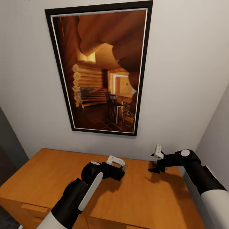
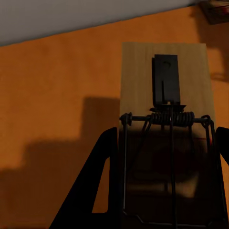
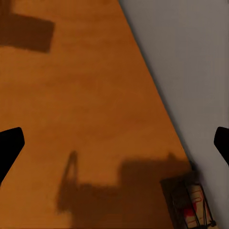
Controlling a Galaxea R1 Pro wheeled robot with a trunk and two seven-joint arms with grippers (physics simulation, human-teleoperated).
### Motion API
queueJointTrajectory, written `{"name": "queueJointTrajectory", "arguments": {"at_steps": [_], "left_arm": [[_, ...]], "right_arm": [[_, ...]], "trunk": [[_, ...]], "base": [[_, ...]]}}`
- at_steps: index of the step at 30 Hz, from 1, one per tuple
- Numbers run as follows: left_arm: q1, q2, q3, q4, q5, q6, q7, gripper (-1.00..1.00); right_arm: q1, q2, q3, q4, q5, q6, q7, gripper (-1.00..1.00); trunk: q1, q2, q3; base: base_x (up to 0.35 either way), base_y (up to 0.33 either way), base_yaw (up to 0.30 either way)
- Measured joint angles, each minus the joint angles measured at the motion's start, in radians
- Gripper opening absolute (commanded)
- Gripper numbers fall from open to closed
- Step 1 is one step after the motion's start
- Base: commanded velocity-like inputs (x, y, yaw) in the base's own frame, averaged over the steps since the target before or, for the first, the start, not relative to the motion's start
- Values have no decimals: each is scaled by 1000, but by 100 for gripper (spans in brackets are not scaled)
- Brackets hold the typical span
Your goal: Take the four mousetraps from the cabinet in the bathroom and place them on the bathroom floor. Make sure all four end up on the same floor surface, and ensure that at least two of them are either under or directly next to the same bathroom sink.
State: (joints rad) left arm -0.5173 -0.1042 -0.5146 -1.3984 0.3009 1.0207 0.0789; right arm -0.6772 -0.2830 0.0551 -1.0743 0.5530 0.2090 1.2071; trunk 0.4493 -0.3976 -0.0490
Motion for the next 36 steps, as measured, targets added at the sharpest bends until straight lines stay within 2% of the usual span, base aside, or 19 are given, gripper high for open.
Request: {"name": "queueJointTrajectory", "arguments": {"at_steps": [23, 36], "left_arm": [[0, 0, 0, 0, 0, 0, -1, -100], [0, -1, 0, 0, 1, 0, 0, -100]], "right_arm": [[0, 0, 0, 0, 0, 0, 0, 100], [0, 0, 1, 0, 1, 1, 0, 100]], "trunk": [[0, 0, 0], [0, 0, 0]], "base": [[0, 0, 235], [0, 0, 33]]}}
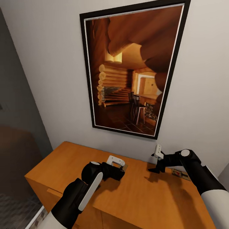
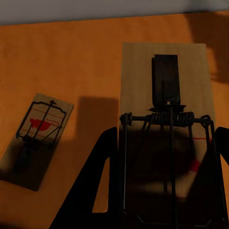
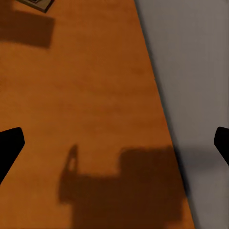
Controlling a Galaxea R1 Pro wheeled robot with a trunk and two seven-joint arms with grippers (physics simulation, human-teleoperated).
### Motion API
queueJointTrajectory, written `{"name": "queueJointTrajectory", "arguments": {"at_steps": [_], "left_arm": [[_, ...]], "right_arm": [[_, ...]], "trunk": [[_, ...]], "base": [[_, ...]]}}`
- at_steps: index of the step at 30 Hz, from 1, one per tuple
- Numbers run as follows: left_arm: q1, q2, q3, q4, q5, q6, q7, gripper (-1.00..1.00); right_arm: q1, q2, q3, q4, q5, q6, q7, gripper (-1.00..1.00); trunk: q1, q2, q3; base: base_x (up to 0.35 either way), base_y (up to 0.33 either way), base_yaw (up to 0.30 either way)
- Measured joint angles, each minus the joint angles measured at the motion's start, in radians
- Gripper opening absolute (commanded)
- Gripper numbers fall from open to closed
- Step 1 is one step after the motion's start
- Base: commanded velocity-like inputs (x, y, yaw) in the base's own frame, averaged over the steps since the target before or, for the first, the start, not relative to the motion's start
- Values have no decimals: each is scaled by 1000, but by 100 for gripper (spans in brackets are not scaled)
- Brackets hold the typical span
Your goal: Take the four mousetraps from the cabinet in the bathroom and place them on the bathroom floor. Make sure all four end up on the same floor surface, and ensure that at least two of them are either under or directly next to the same bathroom sink.
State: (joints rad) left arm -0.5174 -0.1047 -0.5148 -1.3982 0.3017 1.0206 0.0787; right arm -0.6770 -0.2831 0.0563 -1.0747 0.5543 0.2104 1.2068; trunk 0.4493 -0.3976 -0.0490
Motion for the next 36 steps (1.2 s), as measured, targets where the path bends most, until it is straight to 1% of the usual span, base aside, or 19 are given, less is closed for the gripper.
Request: {"name": "queueJointTrajectory", "arguments": {"at_steps": [9, 16, 27, 36], "left_arm": [[0, 0, 0, 0, 0, 0, -1, -100], [0, 0, 0, 0, 0, 0, 2, -100], [0, 0, 0, 0, 1, 0, -1, -100], [0, 0, 0, 0, 0, 0, 2, -100]], "right_arm": [[0, 0, 0, 0, 0, 0, -1, 100], [0, 0, 0, 0, 0, 0, 0, 100], [0, 0, -2, 1, 0, 0, 0, 100], [0, 0, -1, 1, 0, 0, 0, 100]], "trunk": [[0, 0, 0], [0, 0, 0], [0, 0, 0], [0, 0, 0]], "base": [[0, -3, 0], [0, -173, 0], [0, -27, 0], [0, -112, 0]]}}
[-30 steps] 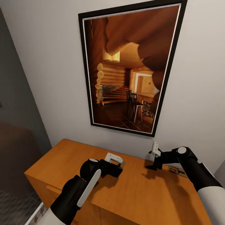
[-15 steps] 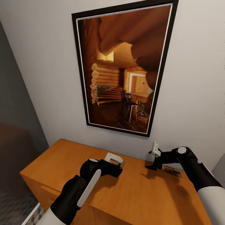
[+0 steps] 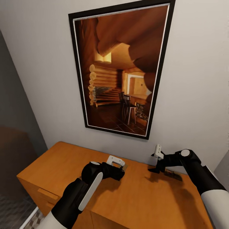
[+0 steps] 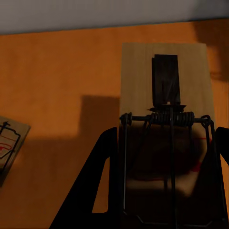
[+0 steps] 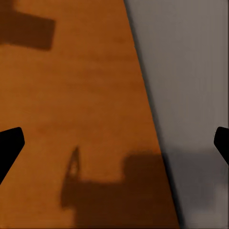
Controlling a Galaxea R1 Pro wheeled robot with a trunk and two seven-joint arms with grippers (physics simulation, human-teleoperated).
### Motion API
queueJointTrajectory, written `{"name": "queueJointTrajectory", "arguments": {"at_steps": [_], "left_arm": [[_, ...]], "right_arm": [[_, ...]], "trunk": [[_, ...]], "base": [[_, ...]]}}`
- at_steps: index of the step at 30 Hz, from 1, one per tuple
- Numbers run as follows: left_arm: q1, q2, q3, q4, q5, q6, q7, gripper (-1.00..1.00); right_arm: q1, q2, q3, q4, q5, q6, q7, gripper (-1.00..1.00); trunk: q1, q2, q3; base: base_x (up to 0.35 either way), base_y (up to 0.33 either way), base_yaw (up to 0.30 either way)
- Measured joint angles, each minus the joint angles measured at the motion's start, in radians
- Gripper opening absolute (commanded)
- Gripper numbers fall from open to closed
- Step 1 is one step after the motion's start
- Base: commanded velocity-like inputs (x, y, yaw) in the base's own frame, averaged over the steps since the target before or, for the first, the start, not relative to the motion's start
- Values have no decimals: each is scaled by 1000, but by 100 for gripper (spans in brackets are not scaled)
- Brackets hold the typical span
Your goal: Take the four mousetraps from the cabinet in the bathroom and place them on the bathroom floor. Make sure all four end up on the same floor surface, and ensure that at least two of them are either under or directly next to the same bathroom sink.
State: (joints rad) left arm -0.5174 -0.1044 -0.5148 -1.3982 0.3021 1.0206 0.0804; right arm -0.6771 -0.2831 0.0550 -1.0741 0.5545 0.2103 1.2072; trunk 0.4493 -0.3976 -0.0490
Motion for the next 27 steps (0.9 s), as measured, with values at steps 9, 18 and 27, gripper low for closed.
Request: {"name": "queueJointTrajectory", "arguments": {"at_steps": [9, 18, 27], "left_arm": [[0, 0, 0, 0, 0, 0, -1, -100], [0, 0, 0, 0, 0, 0, -1, -100], [0, 0, 0, 0, 0, 0, 0, -100]], "right_arm": [[0, 0, -1, 0, 0, 0, 0, 100], [0, 0, -2, 0, -2, -5, -3, 100], [0, 0, -9, 6, 3, 2, -6, 100]], "trunk": [[0, 0, 0], [0, 0, 0], [0, 0, 0]], "base": [[0, -7, 0], [0, 0, 0], [0, 0, 0]]}}
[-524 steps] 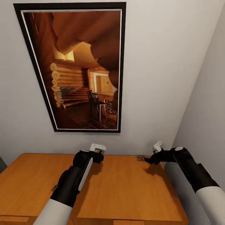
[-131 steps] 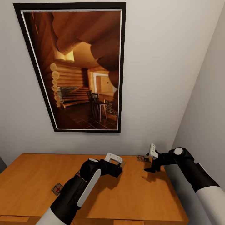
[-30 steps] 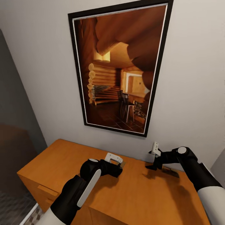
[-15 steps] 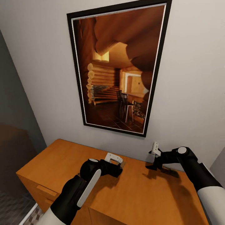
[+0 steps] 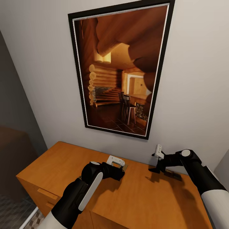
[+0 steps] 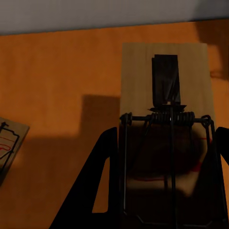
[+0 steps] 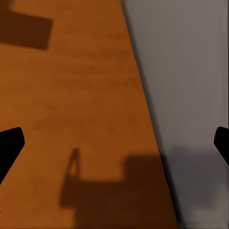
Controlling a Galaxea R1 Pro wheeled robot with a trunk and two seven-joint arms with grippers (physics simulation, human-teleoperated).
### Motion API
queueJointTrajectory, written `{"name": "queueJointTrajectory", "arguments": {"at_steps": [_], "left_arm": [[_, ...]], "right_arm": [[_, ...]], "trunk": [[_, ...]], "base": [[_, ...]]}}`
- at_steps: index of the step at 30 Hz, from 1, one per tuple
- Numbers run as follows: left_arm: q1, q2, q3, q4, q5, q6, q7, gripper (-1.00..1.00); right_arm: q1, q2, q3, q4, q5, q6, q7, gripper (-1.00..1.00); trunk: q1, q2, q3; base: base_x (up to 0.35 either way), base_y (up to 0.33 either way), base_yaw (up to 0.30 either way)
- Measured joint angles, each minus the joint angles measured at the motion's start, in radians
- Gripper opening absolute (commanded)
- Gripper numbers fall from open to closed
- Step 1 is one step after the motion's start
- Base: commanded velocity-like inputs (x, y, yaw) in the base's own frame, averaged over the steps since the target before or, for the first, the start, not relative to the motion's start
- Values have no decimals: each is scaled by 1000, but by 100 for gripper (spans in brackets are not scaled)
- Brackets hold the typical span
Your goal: Take the four mousetraps from the cabinet in the bathroom and place them on the bathroom floor. Make sure all four end up on the same floor surface, and ensure that at least two of them are either under or directly next to the same bathroom sink.
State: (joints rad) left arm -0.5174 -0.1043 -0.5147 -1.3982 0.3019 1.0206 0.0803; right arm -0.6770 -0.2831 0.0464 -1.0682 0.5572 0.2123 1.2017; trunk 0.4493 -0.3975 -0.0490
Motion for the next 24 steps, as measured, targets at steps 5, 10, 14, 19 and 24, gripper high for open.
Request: {"name": "queueJointTrajectory", "arguments": {"at_steps": [5, 10, 14, 19, 24], "left_arm": [[28, -5, -4, 28, 2, -3, -2, -100], [56, -7, -23, 57, 5, -20, -6, -100], [79, -11, -46, 79, 10, -43, -15, -100], [84, 2, -73, 108, 45, -72, -41, -100], [86, 26, -67, 136, 79, -100, -67, -100]], "right_arm": [[0, 19, -2, 28, 26, 0, -2, 100], [0, 47, 11, 28, -2, 0, 0, 100], [0, 58, 13, 27, -6, 0, -3, 100], [0, 60, 13, 28, -7, 0, -3, 100], [0, 61, 12, 28, -7, 0, -4, 100]], "trunk": [[0, 0, 0], [0, 0, 0], [0, 0, 0], [0, 0, 0], [0, 0, 0]], "base": [[0, 0, 0], [0, 0, 0], [0, 0, 0], [0, 0, 0], [0, 0, 0]]}}
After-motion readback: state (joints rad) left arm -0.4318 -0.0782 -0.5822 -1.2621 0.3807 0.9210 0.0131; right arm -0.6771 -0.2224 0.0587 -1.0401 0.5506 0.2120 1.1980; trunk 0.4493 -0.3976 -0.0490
